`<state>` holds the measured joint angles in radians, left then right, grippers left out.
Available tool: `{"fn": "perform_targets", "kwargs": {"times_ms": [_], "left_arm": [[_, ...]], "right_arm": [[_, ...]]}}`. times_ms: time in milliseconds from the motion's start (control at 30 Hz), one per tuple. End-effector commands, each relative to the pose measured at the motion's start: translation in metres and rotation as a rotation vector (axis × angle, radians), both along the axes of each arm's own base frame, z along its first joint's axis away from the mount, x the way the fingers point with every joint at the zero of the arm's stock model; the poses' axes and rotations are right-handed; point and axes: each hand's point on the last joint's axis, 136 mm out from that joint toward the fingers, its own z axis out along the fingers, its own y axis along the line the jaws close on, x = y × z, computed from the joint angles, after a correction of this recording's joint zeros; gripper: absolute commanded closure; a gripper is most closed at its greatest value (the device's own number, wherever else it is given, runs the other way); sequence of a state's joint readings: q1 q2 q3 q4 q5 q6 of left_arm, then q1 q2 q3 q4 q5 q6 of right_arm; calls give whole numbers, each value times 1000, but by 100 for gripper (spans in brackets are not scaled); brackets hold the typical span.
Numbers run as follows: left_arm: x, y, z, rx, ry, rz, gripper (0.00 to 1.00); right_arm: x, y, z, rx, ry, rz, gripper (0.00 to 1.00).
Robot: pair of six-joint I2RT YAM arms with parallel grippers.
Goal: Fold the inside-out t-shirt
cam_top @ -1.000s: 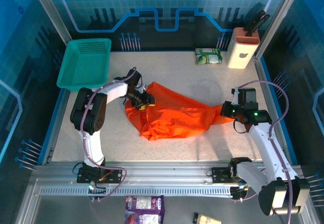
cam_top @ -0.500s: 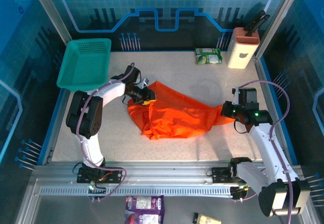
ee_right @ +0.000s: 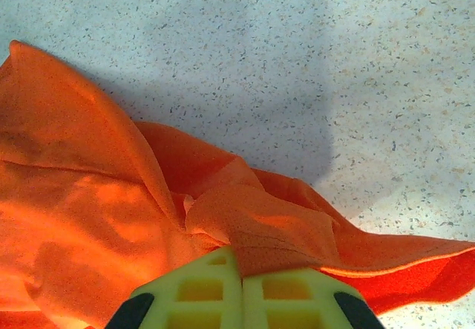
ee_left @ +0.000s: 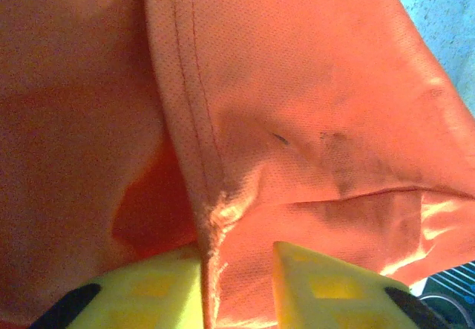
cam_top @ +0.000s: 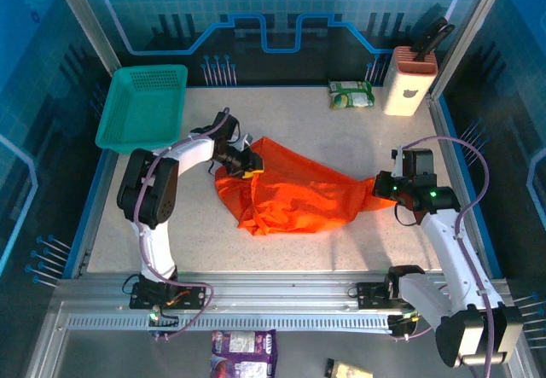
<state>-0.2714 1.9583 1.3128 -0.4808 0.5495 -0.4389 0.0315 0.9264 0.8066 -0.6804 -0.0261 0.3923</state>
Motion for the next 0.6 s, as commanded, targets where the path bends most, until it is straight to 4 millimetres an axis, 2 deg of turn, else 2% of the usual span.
{"fn": "perform_targets", "kwargs": {"times_ms": [0, 167, 267, 367, 433, 567], "left_arm": [[7, -13, 13, -57, -30, -38, 76], [8, -10, 20, -32, -51, -32, 90], [10, -4, 41, -7, -113, -19, 96], [10, -1, 77, -12, -191, -14, 100], [12, 2, 112, -25, -261, -3, 100], [11, 14, 192, -90, -430, 43, 100]], "right_arm": [[0, -5, 9, -8, -22, -18, 100], [-1, -5, 10, -10, -25, -17, 100], [0, -5, 14, -12, -35, -19, 100], [3, -8, 25, -23, -66, -29, 100], [6, -11, 35, -39, -97, -41, 100], [15, -20, 79, -85, -210, -67, 100]]}}
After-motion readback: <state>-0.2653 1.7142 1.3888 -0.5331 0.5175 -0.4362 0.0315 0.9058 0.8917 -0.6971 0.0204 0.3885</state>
